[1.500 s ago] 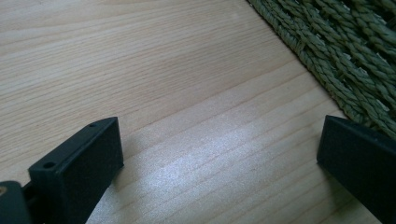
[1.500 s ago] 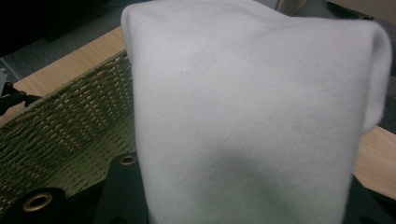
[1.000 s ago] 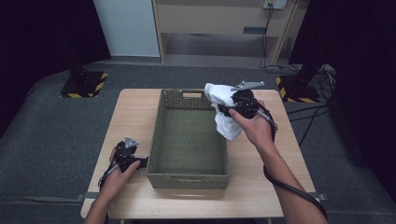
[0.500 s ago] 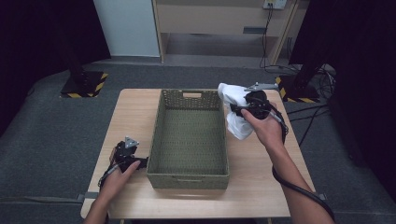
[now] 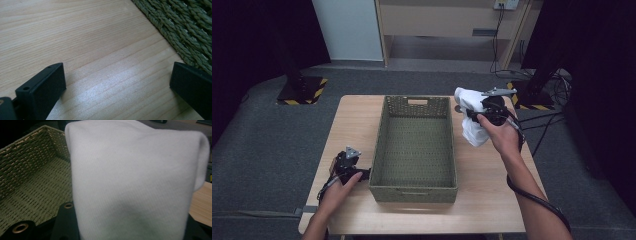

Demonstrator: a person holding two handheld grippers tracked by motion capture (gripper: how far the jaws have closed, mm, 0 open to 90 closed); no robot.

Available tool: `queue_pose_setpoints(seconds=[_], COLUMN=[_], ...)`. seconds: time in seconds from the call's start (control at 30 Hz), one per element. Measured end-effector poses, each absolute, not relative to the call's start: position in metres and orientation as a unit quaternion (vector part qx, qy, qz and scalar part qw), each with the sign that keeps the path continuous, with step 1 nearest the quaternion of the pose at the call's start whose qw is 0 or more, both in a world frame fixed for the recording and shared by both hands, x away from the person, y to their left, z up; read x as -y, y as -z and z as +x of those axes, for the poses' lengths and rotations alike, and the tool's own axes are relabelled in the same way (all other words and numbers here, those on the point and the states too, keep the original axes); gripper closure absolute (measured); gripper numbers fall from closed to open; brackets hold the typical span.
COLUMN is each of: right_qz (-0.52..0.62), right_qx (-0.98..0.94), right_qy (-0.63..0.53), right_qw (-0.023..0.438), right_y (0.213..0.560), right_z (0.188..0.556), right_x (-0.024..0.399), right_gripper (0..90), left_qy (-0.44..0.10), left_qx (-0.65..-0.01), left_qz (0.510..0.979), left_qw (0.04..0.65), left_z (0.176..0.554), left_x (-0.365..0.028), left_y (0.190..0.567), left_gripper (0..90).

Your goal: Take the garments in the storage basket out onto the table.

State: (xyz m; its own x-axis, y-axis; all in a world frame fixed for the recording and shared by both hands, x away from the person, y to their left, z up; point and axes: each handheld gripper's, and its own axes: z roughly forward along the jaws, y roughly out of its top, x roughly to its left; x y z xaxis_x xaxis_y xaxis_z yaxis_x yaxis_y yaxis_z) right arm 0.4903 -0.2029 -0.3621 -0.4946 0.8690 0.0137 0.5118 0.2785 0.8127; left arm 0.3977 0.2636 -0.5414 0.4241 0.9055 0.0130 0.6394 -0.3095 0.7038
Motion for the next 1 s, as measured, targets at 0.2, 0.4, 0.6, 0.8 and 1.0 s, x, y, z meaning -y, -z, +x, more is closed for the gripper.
queue_pose_setpoints(seconds=[0.2, 0.4, 0.6, 0.8, 1.0], right_qz=[0.460, 0.471, 0.484, 0.490, 0.493], right_qx=[-0.763, -0.757, -0.755, -0.752, -0.752], right_qy=[-0.396, -0.395, -0.383, -0.379, -0.376], right_qw=[0.223, 0.221, 0.223, 0.225, 0.224], right_y=[0.370, 0.379, 0.390, 0.394, 0.401], right_z=[0.495, 0.498, 0.503, 0.506, 0.508], right_x=[0.212, 0.217, 0.220, 0.221, 0.221], right_gripper=[52.5, 52.5, 52.6, 52.6, 52.6], left_qy=[-0.209, -0.209, -0.209, -0.209, -0.209], left_qx=[-0.494, -0.494, -0.494, -0.494, -0.494], left_qz=[0.782, 0.782, 0.781, 0.781, 0.781], left_qw=[0.318, 0.318, 0.318, 0.318, 0.318], left_z=[0.398, 0.398, 0.398, 0.398, 0.398], left_x=[-0.264, -0.264, -0.264, -0.263, -0.263], left_y=[0.541, 0.541, 0.541, 0.541, 0.541], left_gripper=[0.0, 0.0, 0.0, 0.0, 0.0])
